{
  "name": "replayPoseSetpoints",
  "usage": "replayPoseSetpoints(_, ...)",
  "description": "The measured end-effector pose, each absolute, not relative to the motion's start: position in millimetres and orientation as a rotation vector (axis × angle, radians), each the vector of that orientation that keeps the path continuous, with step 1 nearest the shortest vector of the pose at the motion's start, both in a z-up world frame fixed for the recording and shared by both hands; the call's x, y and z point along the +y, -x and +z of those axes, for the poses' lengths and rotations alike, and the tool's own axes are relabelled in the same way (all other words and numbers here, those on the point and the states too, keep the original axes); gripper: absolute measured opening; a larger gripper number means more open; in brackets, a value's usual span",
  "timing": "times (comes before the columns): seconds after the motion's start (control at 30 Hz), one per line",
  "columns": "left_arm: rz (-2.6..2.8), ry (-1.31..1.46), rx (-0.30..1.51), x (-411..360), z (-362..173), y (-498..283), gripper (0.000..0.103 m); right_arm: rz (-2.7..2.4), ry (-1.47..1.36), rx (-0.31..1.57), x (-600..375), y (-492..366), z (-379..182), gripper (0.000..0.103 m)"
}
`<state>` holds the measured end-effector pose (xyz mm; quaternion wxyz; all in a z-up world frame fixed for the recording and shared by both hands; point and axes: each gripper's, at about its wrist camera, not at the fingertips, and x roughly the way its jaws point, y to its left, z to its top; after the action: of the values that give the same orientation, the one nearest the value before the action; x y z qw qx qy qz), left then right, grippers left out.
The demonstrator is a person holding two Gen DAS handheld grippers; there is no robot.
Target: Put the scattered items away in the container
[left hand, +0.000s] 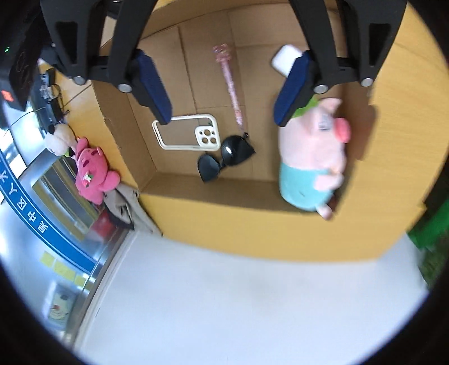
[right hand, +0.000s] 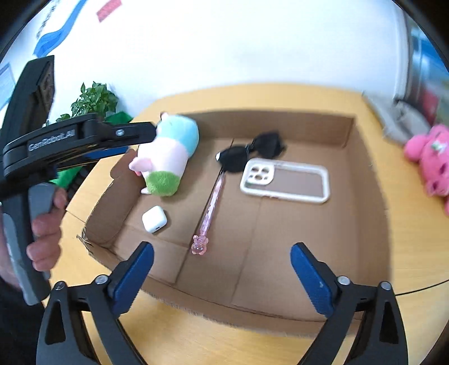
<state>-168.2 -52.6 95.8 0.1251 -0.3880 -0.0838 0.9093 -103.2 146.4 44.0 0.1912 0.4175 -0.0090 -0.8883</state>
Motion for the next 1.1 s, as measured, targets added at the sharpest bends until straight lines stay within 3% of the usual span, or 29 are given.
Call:
replayPoseSetpoints(0.4, 2.813, 1.005, -0.033, -43.2, 84.4, 73.0, 0.077, -2.651, -1.033, 0.106, 139.4, 41.6, 39.0, 0.102)
replayPoseSetpoints(1.1, 2.884, 1.056, -0.051, -38.9, 54.4, 30.7, 0.077, -2.692, -1.034, 0.149, 148.8, 24.8, 28.5, 0.102)
